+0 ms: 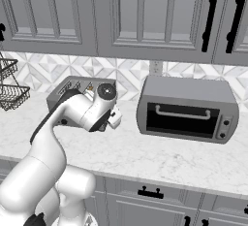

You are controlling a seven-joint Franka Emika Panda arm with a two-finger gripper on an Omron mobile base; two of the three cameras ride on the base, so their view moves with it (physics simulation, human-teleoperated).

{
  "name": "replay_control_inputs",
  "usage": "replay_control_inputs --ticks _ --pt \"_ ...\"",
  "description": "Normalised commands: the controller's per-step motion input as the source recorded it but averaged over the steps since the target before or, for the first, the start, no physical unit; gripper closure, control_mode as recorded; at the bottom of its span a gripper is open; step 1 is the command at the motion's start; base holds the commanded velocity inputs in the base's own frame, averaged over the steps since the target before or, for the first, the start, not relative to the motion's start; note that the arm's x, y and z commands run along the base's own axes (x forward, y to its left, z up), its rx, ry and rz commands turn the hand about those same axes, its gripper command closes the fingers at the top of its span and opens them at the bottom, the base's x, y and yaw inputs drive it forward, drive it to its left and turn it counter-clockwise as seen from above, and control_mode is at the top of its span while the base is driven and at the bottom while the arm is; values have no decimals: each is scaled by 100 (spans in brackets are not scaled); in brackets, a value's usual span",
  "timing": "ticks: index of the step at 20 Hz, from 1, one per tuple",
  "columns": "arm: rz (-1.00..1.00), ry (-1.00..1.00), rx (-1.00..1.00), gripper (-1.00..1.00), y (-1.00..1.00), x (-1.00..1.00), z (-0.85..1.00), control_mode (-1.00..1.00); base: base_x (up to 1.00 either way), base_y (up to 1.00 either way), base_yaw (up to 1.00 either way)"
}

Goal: Start the toaster. Once the lever pops up, take the bread to the plate on the dining counter.

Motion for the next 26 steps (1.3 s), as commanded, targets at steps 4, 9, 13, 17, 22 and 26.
replay_control_inputs --ticks 4,9,13,17,22,26 --pt "0 0 0 100 0 0 0 -100 0 0 0" --pt "0 0 0 100 0 0 0 -100 0 0 0" --pt "0 0 0 100 0 0 0 -100 0 0 0" --pt "0 0 0 100 0 0 0 -100 0 0 0" --pt "0 0 0 100 0 0 0 -100 0 0 0" --pt "0 0 0 100 0 0 0 -100 0 0 0"
